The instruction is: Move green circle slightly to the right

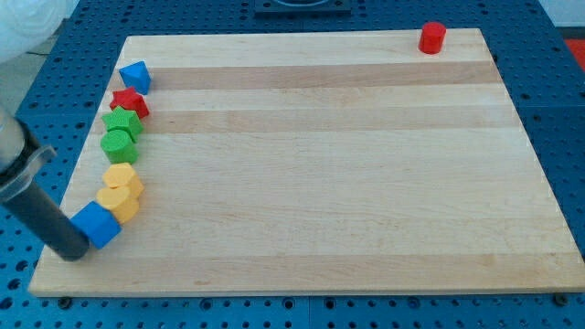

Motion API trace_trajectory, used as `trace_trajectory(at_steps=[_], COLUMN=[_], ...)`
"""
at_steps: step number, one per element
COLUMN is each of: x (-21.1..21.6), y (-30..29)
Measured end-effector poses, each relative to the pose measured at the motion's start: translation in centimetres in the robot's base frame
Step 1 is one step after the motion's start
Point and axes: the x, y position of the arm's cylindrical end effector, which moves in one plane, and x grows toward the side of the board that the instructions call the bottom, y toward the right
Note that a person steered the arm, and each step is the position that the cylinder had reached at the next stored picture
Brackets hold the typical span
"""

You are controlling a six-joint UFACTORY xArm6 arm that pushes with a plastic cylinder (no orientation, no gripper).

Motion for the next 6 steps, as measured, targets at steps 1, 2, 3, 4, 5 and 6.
trace_trajectory(at_steps=[1, 2, 3, 4, 5, 6], x=[-1.3, -1.3, -3.7, -8.5, -11.4, -9.3], y=[3.1, 7.5, 7.8, 4.9, 4.4, 7.7])
